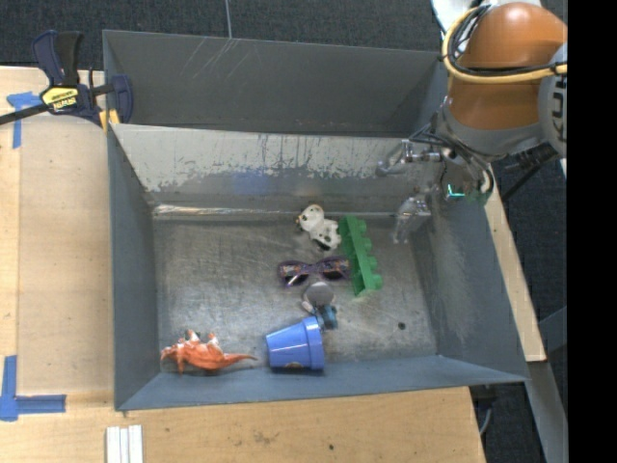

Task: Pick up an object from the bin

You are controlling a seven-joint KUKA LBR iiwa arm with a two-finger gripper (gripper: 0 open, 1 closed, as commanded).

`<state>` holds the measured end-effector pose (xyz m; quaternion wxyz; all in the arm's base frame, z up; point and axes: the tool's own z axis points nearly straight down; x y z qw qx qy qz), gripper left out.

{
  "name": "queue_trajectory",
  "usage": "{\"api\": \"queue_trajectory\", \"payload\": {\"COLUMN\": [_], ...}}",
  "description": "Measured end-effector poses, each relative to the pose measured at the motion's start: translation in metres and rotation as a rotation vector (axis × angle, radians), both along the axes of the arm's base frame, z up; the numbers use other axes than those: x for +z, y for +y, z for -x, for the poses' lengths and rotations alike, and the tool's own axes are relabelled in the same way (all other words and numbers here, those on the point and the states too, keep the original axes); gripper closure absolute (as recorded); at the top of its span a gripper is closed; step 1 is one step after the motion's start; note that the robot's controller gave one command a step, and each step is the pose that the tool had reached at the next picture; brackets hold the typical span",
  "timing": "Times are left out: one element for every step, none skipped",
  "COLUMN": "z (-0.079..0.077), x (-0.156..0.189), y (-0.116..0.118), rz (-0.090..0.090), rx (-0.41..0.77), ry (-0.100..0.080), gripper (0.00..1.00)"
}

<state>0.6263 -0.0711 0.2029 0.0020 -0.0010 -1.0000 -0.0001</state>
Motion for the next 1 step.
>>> {"api": "queue_trajectory", "payload": {"z": [-0.0017], "x": [0.0051], "y": [0.0002], "rz": [0.001], "rx": [0.001], "ry": [-0.009], "gripper": [0.0]}}
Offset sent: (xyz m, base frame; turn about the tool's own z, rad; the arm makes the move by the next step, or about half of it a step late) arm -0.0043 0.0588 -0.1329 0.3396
